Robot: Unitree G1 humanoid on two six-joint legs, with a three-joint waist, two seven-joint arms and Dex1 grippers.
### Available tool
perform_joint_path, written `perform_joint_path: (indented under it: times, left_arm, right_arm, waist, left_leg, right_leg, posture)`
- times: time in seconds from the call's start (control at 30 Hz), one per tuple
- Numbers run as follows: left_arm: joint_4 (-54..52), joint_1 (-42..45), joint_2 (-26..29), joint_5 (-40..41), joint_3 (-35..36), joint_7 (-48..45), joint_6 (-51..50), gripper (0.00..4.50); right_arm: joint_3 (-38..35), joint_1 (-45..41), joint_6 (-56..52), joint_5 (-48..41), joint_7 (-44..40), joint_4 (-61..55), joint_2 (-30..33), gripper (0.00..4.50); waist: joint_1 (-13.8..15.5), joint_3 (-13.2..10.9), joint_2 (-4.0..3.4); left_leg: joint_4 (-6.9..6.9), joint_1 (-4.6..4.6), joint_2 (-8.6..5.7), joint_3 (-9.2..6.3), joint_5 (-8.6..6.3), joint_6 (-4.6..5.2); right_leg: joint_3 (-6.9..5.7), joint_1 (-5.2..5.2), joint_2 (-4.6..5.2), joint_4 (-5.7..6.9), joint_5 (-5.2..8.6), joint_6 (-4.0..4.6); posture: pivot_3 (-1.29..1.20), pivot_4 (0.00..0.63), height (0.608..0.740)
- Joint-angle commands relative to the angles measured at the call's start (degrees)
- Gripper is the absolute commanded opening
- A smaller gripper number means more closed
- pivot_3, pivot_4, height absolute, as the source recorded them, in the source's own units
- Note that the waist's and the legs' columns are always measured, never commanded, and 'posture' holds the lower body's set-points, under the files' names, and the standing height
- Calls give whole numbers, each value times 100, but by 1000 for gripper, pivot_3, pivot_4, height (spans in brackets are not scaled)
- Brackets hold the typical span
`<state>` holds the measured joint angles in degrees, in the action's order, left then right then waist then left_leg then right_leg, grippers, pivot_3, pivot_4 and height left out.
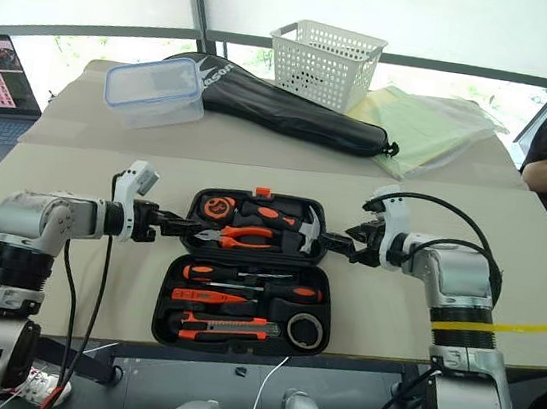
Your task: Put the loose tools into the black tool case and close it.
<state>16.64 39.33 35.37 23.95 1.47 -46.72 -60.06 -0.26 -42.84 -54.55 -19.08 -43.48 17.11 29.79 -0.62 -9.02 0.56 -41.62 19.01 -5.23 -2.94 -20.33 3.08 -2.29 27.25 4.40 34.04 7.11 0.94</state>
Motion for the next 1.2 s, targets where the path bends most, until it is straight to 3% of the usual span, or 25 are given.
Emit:
perform_joint_path:
  times: [0.03,0.1,0.27,0.37,0.53,0.73,0.93,1.1,1.2]
  left_arm:
    - [54,78,-120,-57,52,147,149,3234]
    - [71,85,-208,-32,107,220,127,2672]
    - [55,64,-315,18,191,320,134,890]
    - [49,62,-356,41,263,384,122,152]
    - [-125,-9,-376,170,341,293,265,16]
    - [-726,5,-647,312,723,268,1303,16]
    - [-1686,-829,-364,-104,219,-228,2515,16]
    - [-1880,-1568,-198,-838,-99,-156,3981,16]
    - [-1710,-1845,-321,-1354,-67,351,5016,16]
  right_arm:
    - [27,-181,54,66,100,39,-28,3330]
    - [125,-172,58,89,74,9,-46,2818]
    - [355,-76,64,155,-23,-147,-1,943]
    - [406,-32,62,179,-45,-248,9,54]
    - [223,-111,241,174,67,-287,-95,0]
    - [-159,-312,1620,417,545,-475,-273,0]
    - [111,493,3040,927,459,-1122,-43,0]
    - [21,1241,4257,1287,798,-1351,-63,0]
    - [5,1745,5301,1603,1043,-1339,-36,0]
  waist:
    - [8,0,0]
    - [12,1,-1]
    - [30,6,-5]
    - [33,14,-4]
    - [22,14,-4]
    - [26,12,-1]
    - [-41,12,-2]
    - [-46,12,-2]
    - [2,12,-2]
  left_leg:
    - [0,1,-2,-1,0,0]
    - [0,1,-3,-3,0,0]
    - [-11,-4,-5,-4,0,0]
    - [-12,-27,-7,-3,0,0]
    - [-6,-64,-2,-4,-1,-3]
    - [-11,-24,-7,-2,2,-6]
    - [-11,54,-12,1,6,-11]
    - [3,43,-20,4,5,-11]
    - [2,17,-22,9,5,-12]
  right_leg:
    - [0,0,1,0,0,0]
    - [-1,-1,1,0,0,0]
    - [0,-10,3,1,0,-1]
    - [7,-27,5,-3,0,-1]
    - [15,-59,1,-2,2,-1]
    - [13,-18,3,1,0,-1]
    - [-1,83,0,22,-3,4]
    - [-15,80,-5,3,-3,4]
    - [-1,57,-3,-5,-2,4]
  posture:
    - [0,150,740]
    - [0,150,740]
    - [0,150,740]
    - [0,150,740]
    - [0,150,740]
    - [0,150,740]
    - [0,150,740]
    - [0,150,740]
    - [0,150,740]
